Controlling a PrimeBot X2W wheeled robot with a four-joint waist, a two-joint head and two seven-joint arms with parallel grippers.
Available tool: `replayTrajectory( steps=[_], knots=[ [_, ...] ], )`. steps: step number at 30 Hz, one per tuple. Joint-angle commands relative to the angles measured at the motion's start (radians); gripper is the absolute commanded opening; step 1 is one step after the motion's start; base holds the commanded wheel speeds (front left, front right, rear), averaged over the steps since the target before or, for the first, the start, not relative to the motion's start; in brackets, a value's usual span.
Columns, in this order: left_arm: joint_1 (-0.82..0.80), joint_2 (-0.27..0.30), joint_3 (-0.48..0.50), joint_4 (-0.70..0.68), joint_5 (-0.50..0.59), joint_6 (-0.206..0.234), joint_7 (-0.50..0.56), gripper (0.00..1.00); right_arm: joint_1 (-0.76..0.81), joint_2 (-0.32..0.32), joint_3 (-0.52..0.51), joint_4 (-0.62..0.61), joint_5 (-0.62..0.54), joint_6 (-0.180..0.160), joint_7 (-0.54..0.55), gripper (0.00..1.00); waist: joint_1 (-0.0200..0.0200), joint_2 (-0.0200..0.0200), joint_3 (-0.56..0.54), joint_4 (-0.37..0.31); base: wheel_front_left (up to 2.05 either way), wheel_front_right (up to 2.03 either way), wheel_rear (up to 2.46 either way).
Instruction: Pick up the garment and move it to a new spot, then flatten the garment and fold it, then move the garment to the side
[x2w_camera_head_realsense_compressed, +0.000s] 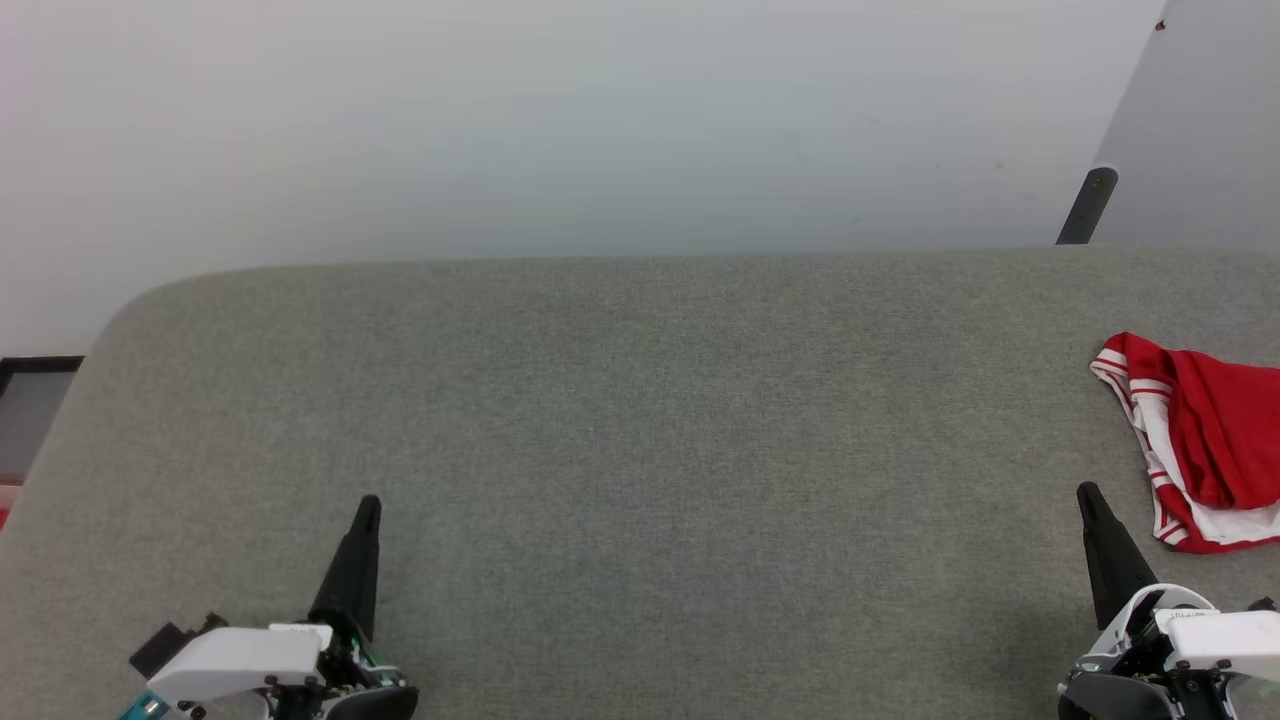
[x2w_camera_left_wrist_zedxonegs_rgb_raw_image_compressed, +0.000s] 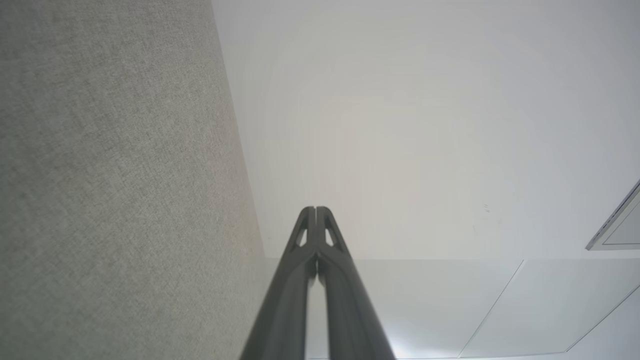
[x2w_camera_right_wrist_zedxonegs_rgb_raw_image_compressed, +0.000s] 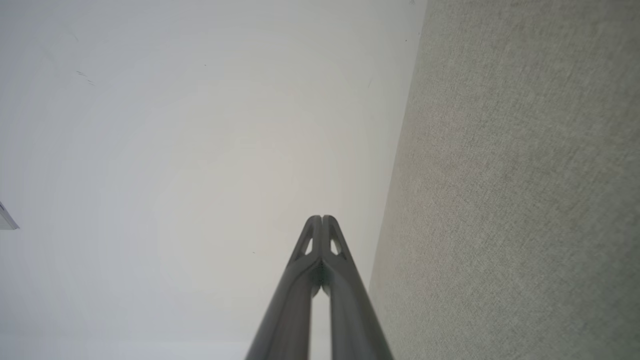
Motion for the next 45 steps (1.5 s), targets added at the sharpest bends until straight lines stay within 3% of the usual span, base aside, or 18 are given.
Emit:
replayTrajectory(
  steps=[1, 45],
  knots=[
    [-0.01, 0.001, 0.002, 0.001, -0.003, -0.005, 0.002, 0.0, -0.003, 0.003, 0.0, 0.0, 0.003, 0.0, -0.001, 0.0, 0.0, 0.0, 0.0, 0.0, 0.0, 0.0, 0.0],
    [-0.01, 0.001, 0.002, 0.001, -0.004, -0.005, 0.001, 0.0, -0.003, 0.003, 0.0, 0.0, 0.003, 0.0, -0.001, 0.0, 0.0, 0.0, 0.0, 0.0, 0.0, 0.0, 0.0]
  ],
)
